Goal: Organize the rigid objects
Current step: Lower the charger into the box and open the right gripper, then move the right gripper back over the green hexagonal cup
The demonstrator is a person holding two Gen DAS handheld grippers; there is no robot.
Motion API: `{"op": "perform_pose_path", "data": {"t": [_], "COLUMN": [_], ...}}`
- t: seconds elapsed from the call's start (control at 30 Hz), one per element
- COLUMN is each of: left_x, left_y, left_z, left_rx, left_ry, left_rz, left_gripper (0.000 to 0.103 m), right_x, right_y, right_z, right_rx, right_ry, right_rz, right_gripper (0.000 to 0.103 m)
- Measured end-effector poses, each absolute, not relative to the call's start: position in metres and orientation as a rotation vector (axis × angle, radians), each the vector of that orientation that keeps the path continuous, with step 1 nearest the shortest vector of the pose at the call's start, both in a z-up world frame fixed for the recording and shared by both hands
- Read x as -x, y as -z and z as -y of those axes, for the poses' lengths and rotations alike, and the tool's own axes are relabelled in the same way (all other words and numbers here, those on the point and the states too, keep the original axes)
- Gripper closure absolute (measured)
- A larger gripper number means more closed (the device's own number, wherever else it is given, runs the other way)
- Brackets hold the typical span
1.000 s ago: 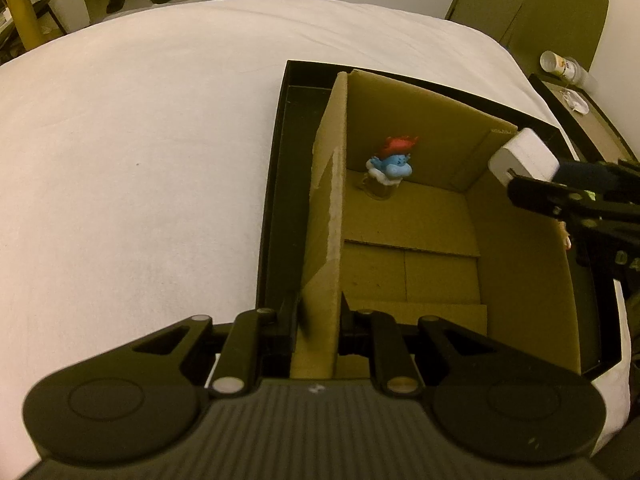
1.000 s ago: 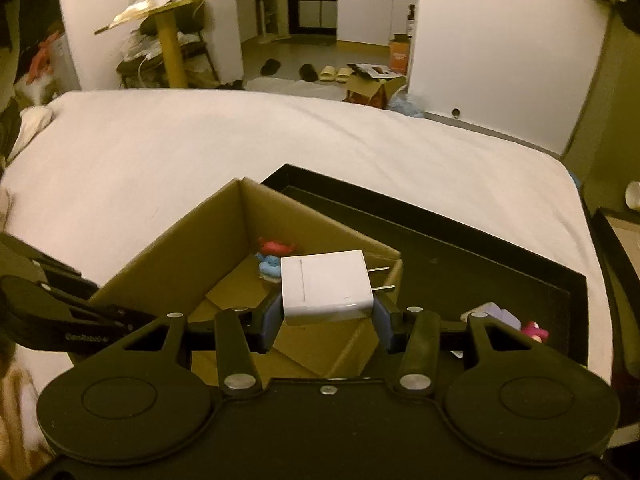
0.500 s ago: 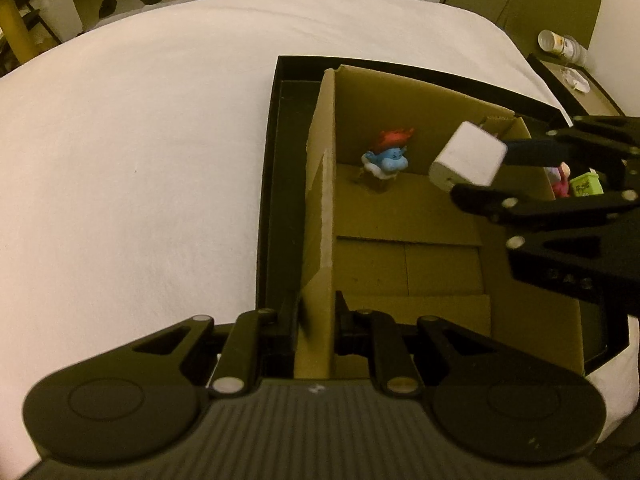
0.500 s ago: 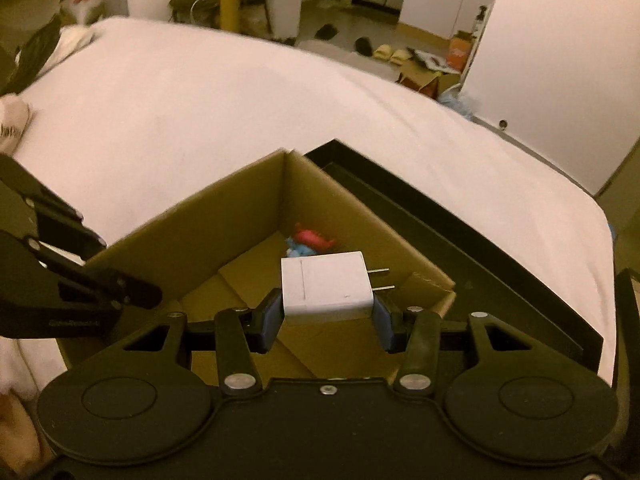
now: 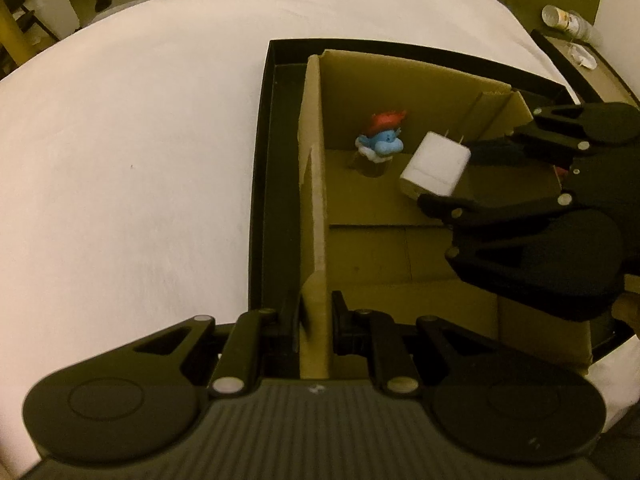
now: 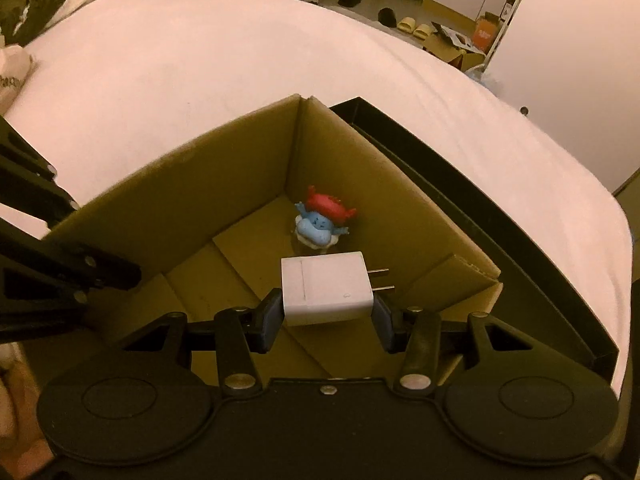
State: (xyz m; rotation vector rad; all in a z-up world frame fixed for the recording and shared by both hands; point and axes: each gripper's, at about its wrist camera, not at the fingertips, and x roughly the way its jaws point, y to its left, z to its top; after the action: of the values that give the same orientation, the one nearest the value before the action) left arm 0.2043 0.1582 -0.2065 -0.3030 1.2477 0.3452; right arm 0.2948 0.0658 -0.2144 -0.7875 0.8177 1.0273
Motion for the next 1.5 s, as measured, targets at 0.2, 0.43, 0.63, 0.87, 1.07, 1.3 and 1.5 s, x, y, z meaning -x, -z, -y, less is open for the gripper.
{"op": "perform_pose_path", "data": {"t": [0.2, 0.43, 0.63, 0.87, 1.07, 1.3, 1.5], "left_x": [-0.212, -0.221, -0.227, -0.232, -0.233, -0.232, -0.227], "left_y": [0.207, 0.21, 0.212, 0.217, 0.222, 0.225, 0.229], "left_z": [-0.155, -0.158, -0.16, -0.16, -0.164, -0.17, -0.177], "left_rx": [0.282, 0.304, 0.305, 0.303, 0.326, 0.39, 0.369], "left_ry": [-0.35, -0.37, -0.383, -0.392, -0.397, -0.378, -0.355], "left_rz": [-1.29, -1.33, -1.352, -1.378, -1.372, -1.364, -1.36], "left_gripper": [0.09, 0.09, 0.09, 0.09, 0.09, 0.089, 0.089], "right_x": [-0.295, -0.296, -0.296, -0.298, -0.306, -0.322, -0.33], "right_y": [0.214, 0.21, 0.189, 0.156, 0.134, 0.123, 0.127], "right_z": [-0.071, -0.074, -0.064, -0.029, 0.008, 0.059, 0.095], "right_rx": [0.802, 0.819, 0.777, 0.673, 0.577, 0.479, 0.409], "right_ry": [-1.005, -1.006, -1.008, -0.976, -0.928, -0.837, -0.752], "right_rz": [-0.811, -0.818, -0.804, -0.793, -0.775, -0.773, -0.772], "right_gripper": [0.056, 0.059, 0.059, 0.059, 0.058, 0.056, 0.056]}}
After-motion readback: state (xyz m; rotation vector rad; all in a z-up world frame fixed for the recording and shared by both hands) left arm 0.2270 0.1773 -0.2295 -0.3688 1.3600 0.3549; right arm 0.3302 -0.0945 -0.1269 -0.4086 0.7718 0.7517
